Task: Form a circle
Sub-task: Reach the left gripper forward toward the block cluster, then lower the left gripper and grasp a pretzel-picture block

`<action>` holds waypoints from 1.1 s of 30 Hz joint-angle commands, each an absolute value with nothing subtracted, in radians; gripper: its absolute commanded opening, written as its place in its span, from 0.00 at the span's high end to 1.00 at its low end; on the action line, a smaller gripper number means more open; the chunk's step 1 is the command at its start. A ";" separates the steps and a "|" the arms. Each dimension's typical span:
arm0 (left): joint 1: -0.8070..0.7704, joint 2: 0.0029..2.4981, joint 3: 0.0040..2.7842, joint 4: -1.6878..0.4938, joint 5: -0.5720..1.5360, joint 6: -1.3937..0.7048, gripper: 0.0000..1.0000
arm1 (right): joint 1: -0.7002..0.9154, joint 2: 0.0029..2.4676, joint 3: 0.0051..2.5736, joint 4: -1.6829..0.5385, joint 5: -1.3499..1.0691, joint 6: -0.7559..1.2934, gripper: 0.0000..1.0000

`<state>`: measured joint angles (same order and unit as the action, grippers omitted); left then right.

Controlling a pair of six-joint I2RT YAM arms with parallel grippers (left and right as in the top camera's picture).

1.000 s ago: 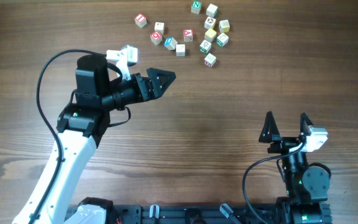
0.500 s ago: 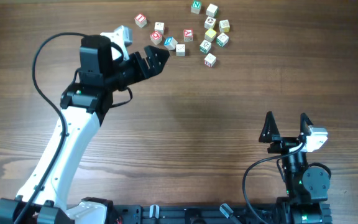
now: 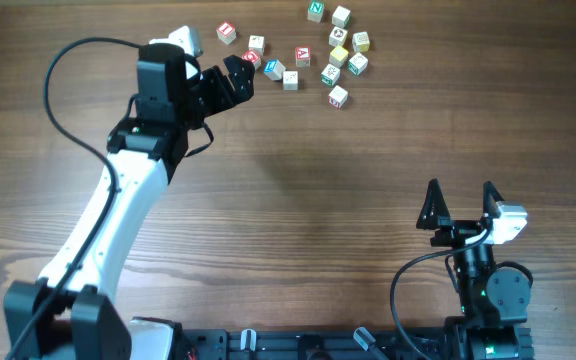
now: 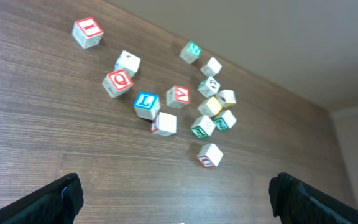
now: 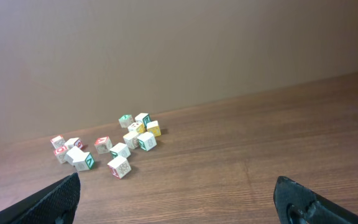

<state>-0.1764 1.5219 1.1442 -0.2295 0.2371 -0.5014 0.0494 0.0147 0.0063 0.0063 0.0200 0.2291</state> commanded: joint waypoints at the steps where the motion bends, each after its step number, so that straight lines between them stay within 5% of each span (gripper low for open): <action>1: -0.184 1.612 1.228 -0.226 0.215 -0.475 0.00 | 0.044 0.007 0.005 0.009 0.028 0.212 0.00; 33: -0.358 2.019 1.364 0.139 0.106 -0.570 0.01 | 0.044 0.007 0.005 0.009 0.028 0.212 0.00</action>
<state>-0.3592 1.9816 1.3220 0.1265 0.1310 -0.5510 0.0494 0.0147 0.0063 0.0059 0.0200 0.2291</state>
